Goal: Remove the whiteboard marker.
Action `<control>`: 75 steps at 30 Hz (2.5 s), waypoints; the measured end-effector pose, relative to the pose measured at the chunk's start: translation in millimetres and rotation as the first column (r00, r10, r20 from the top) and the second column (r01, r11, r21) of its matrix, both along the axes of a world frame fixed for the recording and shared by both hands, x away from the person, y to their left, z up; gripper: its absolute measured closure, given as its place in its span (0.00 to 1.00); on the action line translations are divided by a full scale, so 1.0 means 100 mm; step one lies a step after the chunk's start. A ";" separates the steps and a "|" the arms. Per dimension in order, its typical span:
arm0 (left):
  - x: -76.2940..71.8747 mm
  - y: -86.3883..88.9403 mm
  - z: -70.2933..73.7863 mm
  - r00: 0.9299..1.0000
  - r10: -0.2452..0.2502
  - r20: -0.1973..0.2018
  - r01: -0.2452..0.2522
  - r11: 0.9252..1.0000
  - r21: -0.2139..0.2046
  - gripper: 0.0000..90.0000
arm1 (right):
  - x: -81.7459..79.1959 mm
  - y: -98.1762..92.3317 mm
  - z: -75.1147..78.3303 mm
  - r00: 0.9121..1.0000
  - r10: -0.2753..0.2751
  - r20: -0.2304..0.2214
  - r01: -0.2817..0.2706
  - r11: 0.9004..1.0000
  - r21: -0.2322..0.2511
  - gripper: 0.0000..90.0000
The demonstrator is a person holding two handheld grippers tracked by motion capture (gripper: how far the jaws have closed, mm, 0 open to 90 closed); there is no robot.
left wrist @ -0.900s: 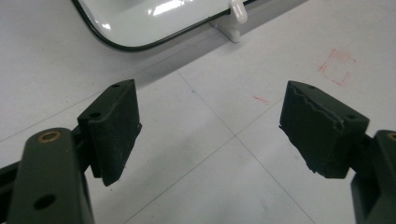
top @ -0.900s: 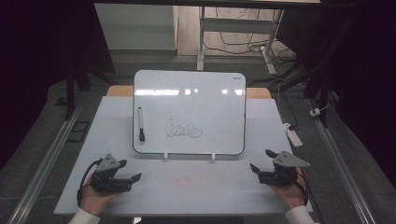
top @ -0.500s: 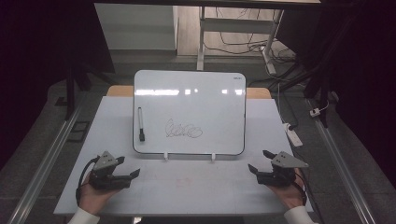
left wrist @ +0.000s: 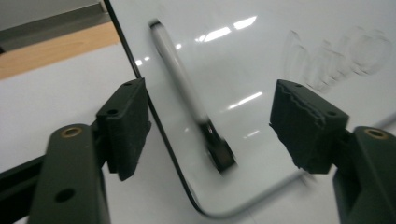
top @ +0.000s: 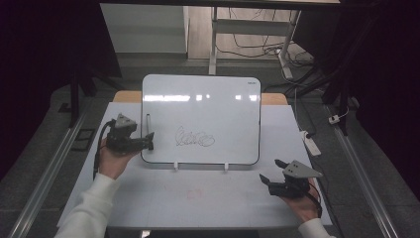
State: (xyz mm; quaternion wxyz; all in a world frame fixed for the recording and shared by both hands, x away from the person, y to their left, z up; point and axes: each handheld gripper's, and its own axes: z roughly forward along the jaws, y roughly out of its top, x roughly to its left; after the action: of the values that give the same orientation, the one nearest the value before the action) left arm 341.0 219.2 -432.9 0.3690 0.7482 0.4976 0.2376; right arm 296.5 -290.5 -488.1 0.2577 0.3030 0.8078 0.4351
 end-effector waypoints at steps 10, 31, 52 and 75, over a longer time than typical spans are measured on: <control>0.38 -0.17 0.02 0.995 0.102 -0.001 -0.102 0.994 0.039 0.65 | -0.03 0.07 -0.02 1.000 0.013 0.005 -0.012 0.999 -0.031 0.25; 0.41 -0.30 -0.06 0.989 0.140 0.053 -0.144 0.985 0.094 0.91 | -0.07 0.09 0.05 0.998 0.001 0.063 0.001 0.999 -0.036 0.26; -0.53 -1.26 0.19 0.929 -0.337 0.155 0.351 0.933 -0.075 0.91 | -0.15 1.07 0.18 0.972 0.223 -0.077 -0.212 0.969 0.131 0.35; -0.59 -1.89 0.03 0.901 -0.393 0.183 0.412 0.907 -0.086 0.91 | -0.02 1.50 0.06 0.933 0.161 -0.323 -0.077 0.963 0.258 0.83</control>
State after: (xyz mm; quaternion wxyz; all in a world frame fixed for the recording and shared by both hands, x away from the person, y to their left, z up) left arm 281.6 30.5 -430.4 0.4943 0.7891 0.3143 0.1848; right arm 294.8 -141.0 -481.9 0.0483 0.3530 0.7982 0.4856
